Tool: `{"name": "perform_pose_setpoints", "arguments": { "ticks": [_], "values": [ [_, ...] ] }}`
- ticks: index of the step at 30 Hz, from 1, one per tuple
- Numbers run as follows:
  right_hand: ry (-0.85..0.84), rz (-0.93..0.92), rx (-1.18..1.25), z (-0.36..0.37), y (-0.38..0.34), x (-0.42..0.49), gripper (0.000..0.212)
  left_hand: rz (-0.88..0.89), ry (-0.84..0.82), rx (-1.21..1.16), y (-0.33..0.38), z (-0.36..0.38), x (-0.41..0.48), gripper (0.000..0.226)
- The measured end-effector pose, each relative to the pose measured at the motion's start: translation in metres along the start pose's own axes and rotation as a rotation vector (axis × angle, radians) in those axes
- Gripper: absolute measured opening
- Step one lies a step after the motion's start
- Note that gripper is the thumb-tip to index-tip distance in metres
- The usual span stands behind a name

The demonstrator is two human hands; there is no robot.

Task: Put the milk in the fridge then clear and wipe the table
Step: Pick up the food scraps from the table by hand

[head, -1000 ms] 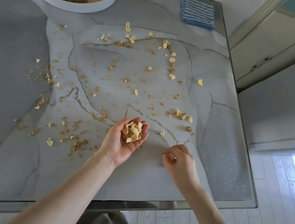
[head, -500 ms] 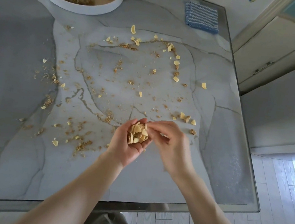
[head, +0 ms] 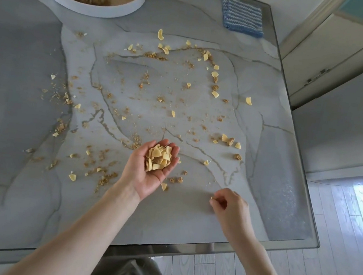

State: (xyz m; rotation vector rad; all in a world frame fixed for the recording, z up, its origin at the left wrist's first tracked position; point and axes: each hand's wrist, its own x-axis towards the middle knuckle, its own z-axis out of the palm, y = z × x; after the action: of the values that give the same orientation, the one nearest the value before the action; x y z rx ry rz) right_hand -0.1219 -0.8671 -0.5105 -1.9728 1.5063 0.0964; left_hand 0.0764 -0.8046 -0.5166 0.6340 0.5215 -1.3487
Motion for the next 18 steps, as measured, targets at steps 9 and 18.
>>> {"name": "perform_pose_setpoints", "arguments": {
  "ticks": [9,18],
  "values": [
    [-0.026,-0.166,0.023,0.023,-0.059,0.019,0.022,0.043,0.014,0.073,0.015,-0.007,-0.009,0.029],
    [-0.107,-0.222,-0.183,0.048,-0.089,0.0,0.028,0.067,0.004,0.089,0.029,-0.017,-0.019,0.028]
  ]
}}
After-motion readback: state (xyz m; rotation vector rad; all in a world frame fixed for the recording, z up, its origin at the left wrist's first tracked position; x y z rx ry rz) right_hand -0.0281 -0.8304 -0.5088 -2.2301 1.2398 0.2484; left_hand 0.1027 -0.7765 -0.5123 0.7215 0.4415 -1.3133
